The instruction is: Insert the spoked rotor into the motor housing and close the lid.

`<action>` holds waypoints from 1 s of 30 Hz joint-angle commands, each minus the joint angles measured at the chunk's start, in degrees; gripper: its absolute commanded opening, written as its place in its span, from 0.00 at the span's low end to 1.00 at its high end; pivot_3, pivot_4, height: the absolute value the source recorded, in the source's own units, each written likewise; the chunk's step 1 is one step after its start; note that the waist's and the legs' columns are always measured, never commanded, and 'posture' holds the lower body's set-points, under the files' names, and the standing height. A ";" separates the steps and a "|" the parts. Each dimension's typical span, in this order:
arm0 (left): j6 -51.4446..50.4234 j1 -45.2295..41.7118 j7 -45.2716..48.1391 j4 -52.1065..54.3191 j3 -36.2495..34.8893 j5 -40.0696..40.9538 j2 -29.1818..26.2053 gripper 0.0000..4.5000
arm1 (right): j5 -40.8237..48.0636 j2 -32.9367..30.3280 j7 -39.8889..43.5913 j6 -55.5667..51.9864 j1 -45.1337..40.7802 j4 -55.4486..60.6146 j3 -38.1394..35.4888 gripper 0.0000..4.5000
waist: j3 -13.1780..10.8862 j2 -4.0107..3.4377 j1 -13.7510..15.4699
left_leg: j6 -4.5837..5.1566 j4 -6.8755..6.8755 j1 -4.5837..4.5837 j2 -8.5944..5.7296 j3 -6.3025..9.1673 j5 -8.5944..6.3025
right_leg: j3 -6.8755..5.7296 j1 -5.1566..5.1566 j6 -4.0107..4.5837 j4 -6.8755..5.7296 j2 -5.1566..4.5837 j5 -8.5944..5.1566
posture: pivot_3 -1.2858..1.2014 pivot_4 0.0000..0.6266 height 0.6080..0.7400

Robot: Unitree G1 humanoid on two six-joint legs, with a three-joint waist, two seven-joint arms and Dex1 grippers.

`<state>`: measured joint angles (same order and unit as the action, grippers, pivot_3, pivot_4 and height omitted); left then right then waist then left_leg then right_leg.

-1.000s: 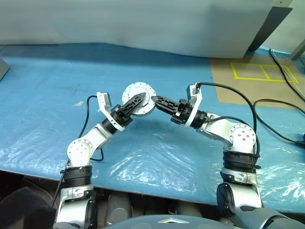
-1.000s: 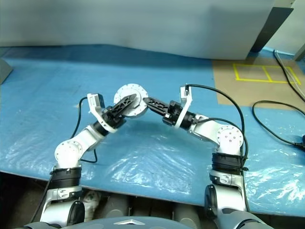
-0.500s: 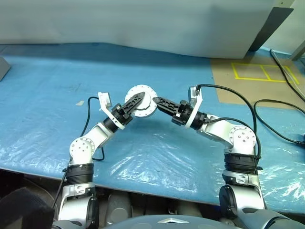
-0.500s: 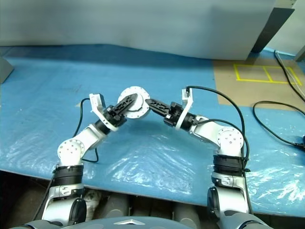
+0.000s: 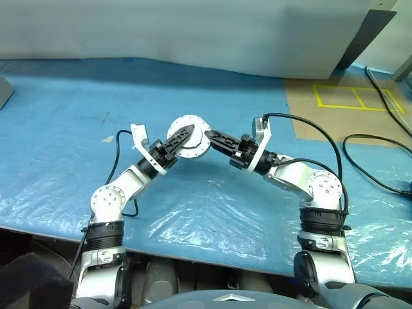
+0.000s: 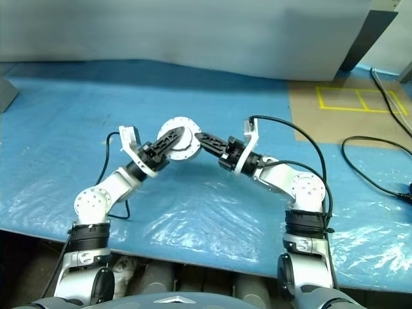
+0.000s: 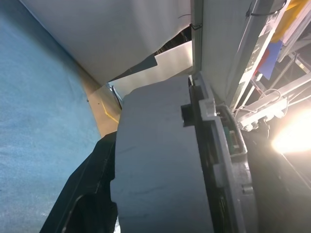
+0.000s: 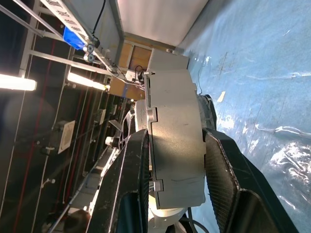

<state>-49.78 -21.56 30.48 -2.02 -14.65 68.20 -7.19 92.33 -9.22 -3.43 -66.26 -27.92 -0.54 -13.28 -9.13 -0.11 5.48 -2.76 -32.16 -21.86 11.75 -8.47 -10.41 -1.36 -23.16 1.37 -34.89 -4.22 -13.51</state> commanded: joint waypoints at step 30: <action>11.58 -6.70 -9.61 0.41 -5.90 -5.77 0.75 0.57 | 2.58 -0.69 1.32 3.66 -2.03 0.07 1.87 0.66 | -0.02 0.04 0.02 | 0.00 -0.04 -0.09 -0.01 0.03 0.00 | -0.02 -0.02 -0.07 0.02 0.00 0.04 | 0.52 0.24 1.00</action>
<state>-44.26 -25.90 23.39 -2.32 -16.64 65.00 -5.98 92.54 -9.80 -4.23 -62.50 -28.16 -2.50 -11.36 -9.15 -0.07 5.50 -2.76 -32.22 -21.96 11.75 -8.42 -10.41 -1.40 -23.19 1.30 -34.87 -4.23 -13.46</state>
